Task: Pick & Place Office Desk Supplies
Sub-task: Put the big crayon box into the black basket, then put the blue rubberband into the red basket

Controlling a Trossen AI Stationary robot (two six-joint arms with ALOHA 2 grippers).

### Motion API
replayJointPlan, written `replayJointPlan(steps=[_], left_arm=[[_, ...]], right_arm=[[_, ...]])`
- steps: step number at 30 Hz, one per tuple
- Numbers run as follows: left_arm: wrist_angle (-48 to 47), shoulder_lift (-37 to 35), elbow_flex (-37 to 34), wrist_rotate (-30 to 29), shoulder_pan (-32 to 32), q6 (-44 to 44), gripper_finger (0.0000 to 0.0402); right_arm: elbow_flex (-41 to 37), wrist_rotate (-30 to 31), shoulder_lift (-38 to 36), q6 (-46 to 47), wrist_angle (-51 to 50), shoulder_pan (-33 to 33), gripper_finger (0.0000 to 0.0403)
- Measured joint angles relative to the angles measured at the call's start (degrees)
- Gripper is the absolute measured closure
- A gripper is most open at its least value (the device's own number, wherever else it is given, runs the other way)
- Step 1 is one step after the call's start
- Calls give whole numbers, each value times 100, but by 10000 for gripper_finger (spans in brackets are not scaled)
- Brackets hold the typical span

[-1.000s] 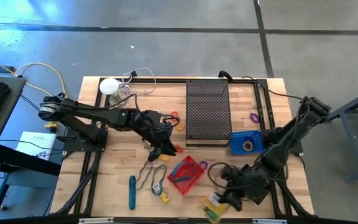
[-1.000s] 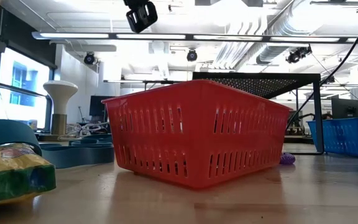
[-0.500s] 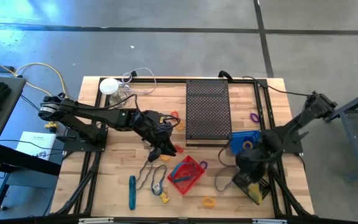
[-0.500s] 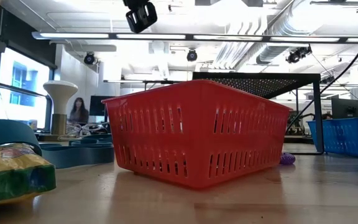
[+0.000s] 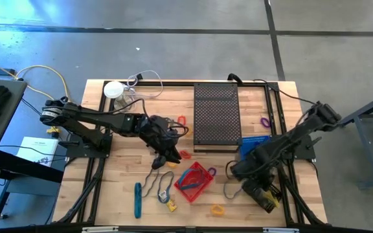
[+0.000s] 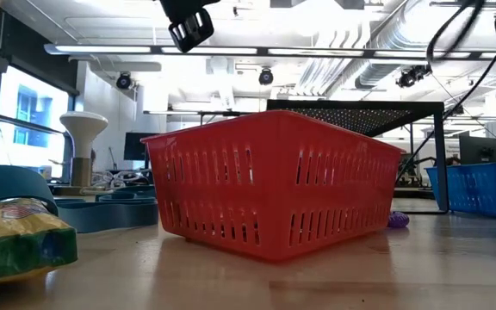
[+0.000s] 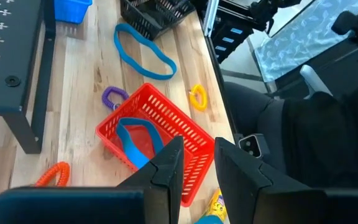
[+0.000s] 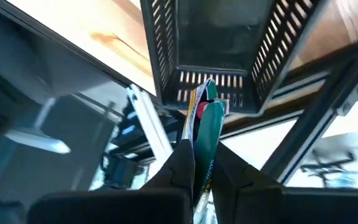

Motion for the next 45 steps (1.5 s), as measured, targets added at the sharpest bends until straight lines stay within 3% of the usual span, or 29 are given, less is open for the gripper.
replayJointPlan(steps=[11,16,25,30,34,39,42,45], left_arm=[[1,0,0,0,-4,-49,316],[3,0,0,0,-4,-52,316],[0,0,-2,-2,-2,-66,316],[-2,0,-2,-4,-2,-66,316],[-2,0,-2,-6,-2,-64,316],[-187,0,-2,16,-2,-63,316],[-572,0,-2,125,0,20,316],[-1006,0,-2,95,0,217,316]], right_arm=[[0,-20,900,-1457,-125,-269,381],[2,234,918,-1158,-127,-344,331],[2,-47,918,-929,-138,-340,225],[2,-372,912,-923,-443,-348,214],[50,-303,712,-628,-920,-367,218],[548,427,203,358,-1267,-249,218],[901,1437,-116,1136,-1115,23,218],[1035,2826,-362,1580,-737,411,219]])
